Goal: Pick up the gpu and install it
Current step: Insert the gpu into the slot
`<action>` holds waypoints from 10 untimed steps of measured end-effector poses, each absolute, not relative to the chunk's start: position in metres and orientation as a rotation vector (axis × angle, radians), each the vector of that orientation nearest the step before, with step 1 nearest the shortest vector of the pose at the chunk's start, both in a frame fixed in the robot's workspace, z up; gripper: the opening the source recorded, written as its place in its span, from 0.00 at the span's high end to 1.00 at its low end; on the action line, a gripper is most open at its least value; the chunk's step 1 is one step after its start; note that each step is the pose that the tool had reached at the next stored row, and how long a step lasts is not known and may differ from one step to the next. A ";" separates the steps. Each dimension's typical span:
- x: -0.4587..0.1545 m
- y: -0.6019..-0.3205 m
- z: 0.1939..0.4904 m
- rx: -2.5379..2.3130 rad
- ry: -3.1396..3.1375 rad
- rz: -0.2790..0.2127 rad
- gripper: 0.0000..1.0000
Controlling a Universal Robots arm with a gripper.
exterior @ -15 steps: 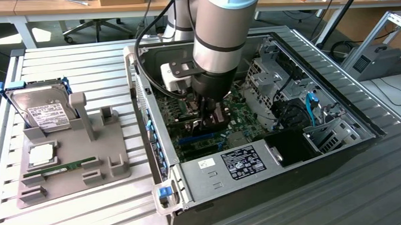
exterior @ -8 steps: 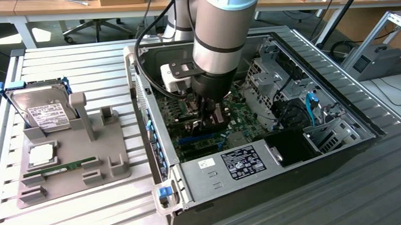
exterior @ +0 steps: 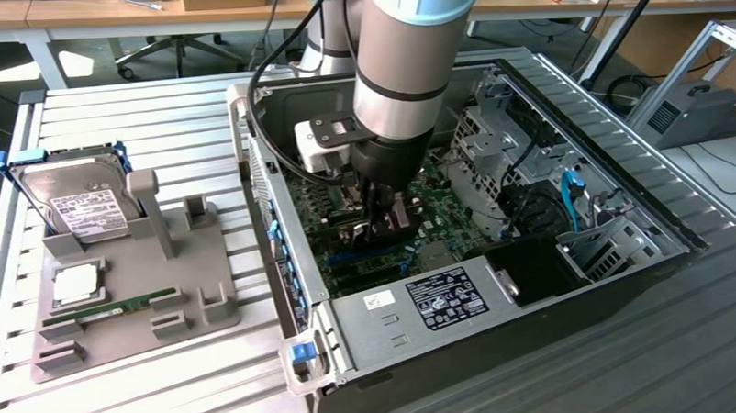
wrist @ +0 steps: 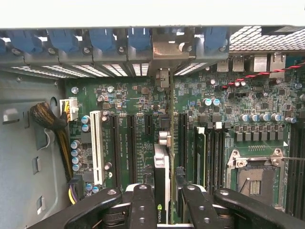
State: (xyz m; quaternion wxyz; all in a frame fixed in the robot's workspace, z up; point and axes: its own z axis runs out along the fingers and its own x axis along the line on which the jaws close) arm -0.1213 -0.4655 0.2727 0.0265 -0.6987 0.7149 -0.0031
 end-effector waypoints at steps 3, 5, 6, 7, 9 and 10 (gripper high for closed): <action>-0.121 -0.465 0.271 -2.158 2.209 -0.009 0.73; -0.121 -0.465 0.271 -2.159 2.209 -0.010 0.73; -0.121 -0.465 0.271 -2.159 2.209 -0.010 0.73; -0.121 -0.465 0.271 -2.158 2.209 -0.009 0.73; -0.122 -0.465 0.271 -2.158 2.209 -0.009 0.73; -0.122 -0.465 0.271 -2.159 2.209 -0.009 0.73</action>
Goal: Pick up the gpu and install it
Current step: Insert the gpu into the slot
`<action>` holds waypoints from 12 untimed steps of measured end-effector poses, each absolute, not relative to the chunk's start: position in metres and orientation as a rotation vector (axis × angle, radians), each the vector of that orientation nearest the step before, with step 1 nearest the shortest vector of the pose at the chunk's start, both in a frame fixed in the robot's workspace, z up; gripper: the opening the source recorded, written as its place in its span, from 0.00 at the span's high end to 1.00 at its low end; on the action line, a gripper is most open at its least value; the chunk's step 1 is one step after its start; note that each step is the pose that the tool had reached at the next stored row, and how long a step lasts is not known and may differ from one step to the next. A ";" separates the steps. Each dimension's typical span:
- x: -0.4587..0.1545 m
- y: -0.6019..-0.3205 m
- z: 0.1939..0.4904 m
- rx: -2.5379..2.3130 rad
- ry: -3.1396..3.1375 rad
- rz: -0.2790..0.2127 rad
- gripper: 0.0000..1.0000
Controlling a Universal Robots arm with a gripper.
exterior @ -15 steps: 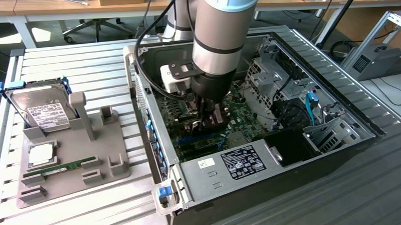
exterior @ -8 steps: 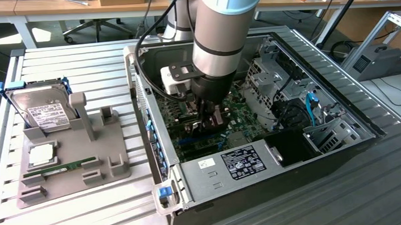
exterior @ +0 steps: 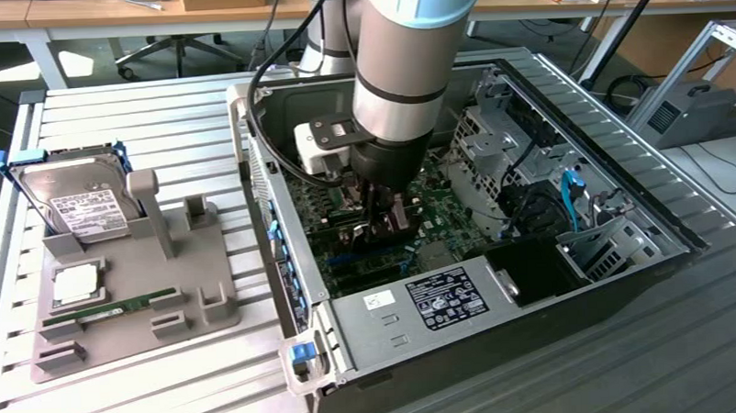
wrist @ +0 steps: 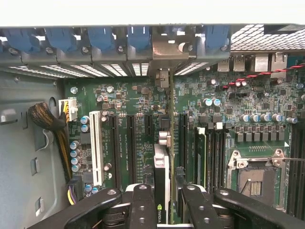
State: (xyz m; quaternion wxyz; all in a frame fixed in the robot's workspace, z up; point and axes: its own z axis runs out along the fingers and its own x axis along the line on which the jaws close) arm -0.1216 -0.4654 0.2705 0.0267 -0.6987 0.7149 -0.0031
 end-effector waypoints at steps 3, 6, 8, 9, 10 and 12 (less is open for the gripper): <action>-0.122 -0.465 0.270 -2.158 2.209 -0.009 0.73; -0.122 -0.465 0.270 -2.158 2.209 -0.009 0.73; -0.122 -0.465 0.269 -2.158 2.208 -0.009 0.73; -0.122 -0.465 0.268 -2.158 2.209 -0.009 0.73; -0.122 -0.465 0.268 -2.158 2.209 -0.010 0.73; -0.123 -0.465 0.268 -2.158 2.209 -0.010 0.73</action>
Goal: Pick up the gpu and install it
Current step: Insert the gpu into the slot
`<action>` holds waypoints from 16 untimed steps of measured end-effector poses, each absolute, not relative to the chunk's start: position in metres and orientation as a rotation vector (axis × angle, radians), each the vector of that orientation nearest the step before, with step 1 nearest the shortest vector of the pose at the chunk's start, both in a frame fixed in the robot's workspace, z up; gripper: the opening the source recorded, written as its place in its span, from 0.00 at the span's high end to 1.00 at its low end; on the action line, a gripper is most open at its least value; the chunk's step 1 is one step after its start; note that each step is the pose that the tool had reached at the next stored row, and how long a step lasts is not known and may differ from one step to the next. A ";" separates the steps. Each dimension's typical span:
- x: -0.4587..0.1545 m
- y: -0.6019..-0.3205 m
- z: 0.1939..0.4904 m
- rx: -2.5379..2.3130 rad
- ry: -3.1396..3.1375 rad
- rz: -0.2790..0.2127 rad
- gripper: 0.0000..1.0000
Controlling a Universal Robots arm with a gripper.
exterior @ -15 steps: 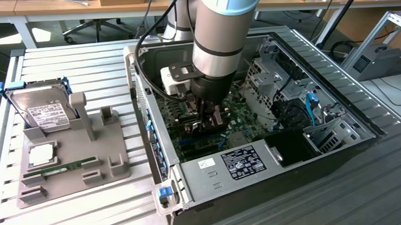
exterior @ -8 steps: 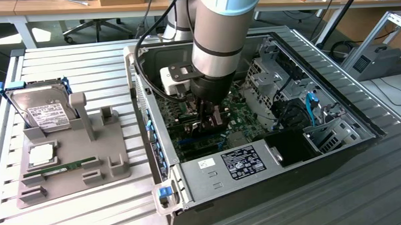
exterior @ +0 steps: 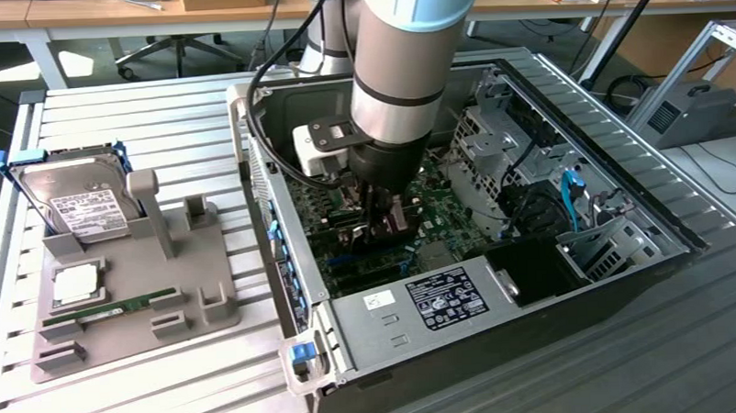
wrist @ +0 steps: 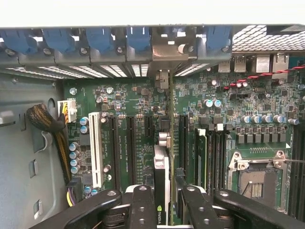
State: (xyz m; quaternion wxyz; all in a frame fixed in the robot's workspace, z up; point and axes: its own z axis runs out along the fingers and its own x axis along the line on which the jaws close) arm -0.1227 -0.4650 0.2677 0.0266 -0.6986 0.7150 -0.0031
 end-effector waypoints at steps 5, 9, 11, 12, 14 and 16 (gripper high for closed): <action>-0.124 -0.464 0.267 -2.158 2.209 -0.009 0.73; -0.124 -0.464 0.268 -2.158 2.209 -0.009 0.73; -0.124 -0.464 0.268 -2.158 2.209 -0.009 0.73; -0.124 -0.464 0.268 -2.158 2.209 -0.009 0.73; -0.124 -0.464 0.267 -2.156 2.210 -0.009 0.73; -0.124 -0.464 0.268 -2.154 2.212 -0.008 0.73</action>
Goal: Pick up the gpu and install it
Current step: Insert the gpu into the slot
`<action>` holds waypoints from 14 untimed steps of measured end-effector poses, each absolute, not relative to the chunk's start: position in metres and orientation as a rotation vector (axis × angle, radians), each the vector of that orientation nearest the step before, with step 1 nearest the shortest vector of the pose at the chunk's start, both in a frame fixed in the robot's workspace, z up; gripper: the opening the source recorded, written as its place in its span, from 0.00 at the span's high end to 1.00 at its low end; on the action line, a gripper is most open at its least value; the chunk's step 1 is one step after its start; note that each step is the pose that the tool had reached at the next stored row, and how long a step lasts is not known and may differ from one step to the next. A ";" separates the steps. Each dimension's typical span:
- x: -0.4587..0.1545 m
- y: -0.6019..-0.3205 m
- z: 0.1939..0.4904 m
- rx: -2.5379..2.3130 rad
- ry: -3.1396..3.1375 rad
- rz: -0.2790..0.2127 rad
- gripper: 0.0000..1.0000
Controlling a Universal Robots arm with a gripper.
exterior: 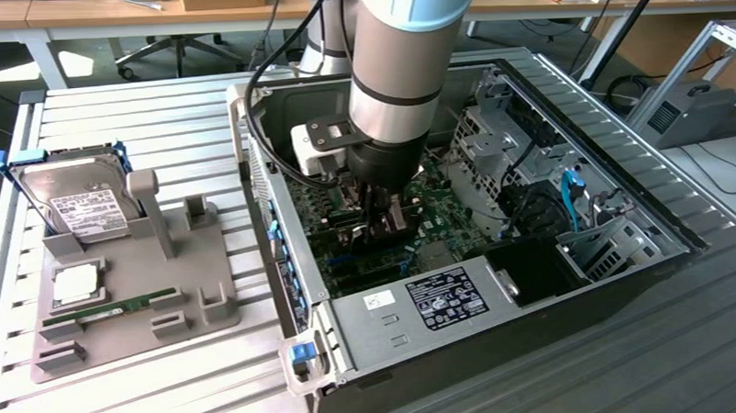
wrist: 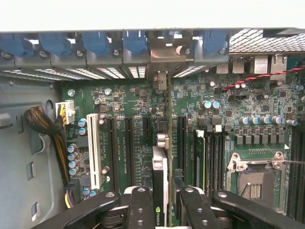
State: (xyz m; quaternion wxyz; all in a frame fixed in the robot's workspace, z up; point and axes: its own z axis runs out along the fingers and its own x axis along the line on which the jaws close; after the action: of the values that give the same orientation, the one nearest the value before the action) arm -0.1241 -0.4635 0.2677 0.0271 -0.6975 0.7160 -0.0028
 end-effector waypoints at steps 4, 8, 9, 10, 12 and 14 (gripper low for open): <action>-0.124 -0.464 0.270 -2.154 2.212 -0.008 0.73; -0.124 -0.464 0.268 -2.154 2.212 -0.008 0.73; -0.124 -0.464 0.267 -2.155 2.212 -0.009 0.73; -0.124 -0.464 0.267 -2.154 2.211 -0.007 0.73; -0.124 -0.464 0.266 -2.150 2.208 0.000 0.73; -0.124 -0.464 0.266 -2.150 2.208 0.001 0.73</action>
State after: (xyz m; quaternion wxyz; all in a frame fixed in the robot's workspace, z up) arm -0.1242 -0.4636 0.2661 0.0300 -0.6973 0.7161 0.0004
